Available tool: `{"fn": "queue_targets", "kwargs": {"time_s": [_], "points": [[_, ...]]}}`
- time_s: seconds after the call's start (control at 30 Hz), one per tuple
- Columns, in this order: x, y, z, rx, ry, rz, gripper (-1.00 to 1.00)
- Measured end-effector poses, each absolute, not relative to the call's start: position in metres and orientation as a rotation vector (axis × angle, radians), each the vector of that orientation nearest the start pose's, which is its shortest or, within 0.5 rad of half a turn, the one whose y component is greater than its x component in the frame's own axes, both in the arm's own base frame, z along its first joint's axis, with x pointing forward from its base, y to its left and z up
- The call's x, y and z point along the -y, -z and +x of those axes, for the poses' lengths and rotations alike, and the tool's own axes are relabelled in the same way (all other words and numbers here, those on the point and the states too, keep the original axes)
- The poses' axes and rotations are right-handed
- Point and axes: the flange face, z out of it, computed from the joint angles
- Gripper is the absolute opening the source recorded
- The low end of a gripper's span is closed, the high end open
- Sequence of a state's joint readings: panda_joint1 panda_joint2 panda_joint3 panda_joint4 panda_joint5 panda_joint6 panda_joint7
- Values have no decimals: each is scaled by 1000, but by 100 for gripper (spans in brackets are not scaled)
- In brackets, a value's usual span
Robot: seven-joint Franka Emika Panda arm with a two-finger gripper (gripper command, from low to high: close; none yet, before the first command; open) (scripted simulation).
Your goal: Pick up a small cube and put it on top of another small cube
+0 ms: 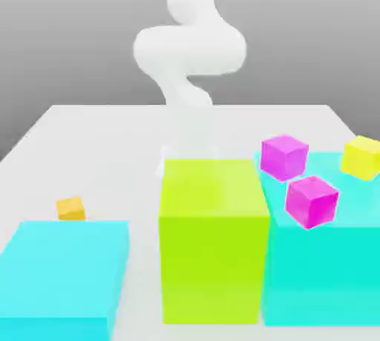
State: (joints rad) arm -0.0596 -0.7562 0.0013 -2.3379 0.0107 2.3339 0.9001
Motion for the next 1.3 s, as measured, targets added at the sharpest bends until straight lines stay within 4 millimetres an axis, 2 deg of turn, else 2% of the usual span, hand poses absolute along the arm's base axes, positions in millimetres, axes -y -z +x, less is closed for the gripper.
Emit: {"fn": "queue_targets", "kwargs": {"time_s": [0.13,0.27,0.4,0.57,0.73,0.93,1.1,1.3], "points": [[58,-627,387,-1562,836,-2207,0],[96,-575,399,-1861,724,-2016,0],[133,-521,400,-2136,616,-1787,0],[176,-455,389,-2442,487,-1451,0],[213,-390,364,-2698,364,-1064,0],[245,-317,319,-2927,227,-542,0],[260,-262,273,-3044,122,-70,0],[262,-204,214,-3089,13,504,0]]}}
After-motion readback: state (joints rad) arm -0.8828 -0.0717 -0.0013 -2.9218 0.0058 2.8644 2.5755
